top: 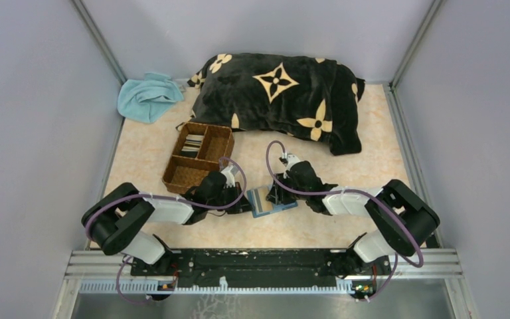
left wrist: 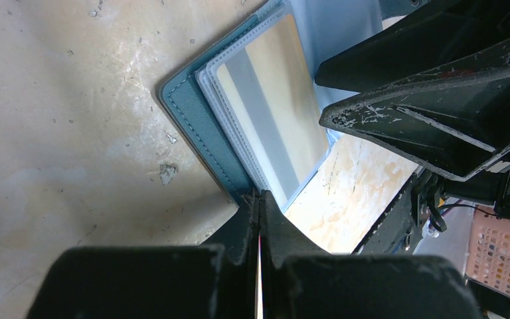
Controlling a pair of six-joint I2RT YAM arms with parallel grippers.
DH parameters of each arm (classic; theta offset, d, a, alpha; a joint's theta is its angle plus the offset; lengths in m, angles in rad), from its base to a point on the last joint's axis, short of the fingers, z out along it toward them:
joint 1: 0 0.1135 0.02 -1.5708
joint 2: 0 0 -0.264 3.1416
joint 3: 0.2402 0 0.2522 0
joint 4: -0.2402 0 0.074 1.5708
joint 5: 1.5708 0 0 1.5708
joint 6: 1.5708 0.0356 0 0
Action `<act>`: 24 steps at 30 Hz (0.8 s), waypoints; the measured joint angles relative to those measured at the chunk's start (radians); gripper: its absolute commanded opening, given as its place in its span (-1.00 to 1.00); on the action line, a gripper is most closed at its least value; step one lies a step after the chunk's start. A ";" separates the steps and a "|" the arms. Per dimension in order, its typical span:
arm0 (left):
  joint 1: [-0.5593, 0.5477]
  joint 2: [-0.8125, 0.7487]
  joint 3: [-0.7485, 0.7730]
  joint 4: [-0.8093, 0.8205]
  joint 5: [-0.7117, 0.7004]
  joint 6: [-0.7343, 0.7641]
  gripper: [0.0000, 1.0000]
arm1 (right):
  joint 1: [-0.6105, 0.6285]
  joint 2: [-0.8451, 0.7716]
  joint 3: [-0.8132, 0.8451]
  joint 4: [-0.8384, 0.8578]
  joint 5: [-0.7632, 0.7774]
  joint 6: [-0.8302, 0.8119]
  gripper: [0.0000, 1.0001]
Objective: Take the credit cards out of the card holder
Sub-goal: Remove the credit card from the card holder.
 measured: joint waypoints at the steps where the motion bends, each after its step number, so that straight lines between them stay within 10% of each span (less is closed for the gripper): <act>1: 0.000 0.000 0.000 0.000 0.000 0.000 -1.00 | 0.000 0.000 0.000 0.000 0.000 -0.001 -0.23; 24: 0.001 0.006 0.000 0.006 0.008 0.000 -1.00 | 0.009 0.032 -0.042 0.147 -0.074 0.057 -0.18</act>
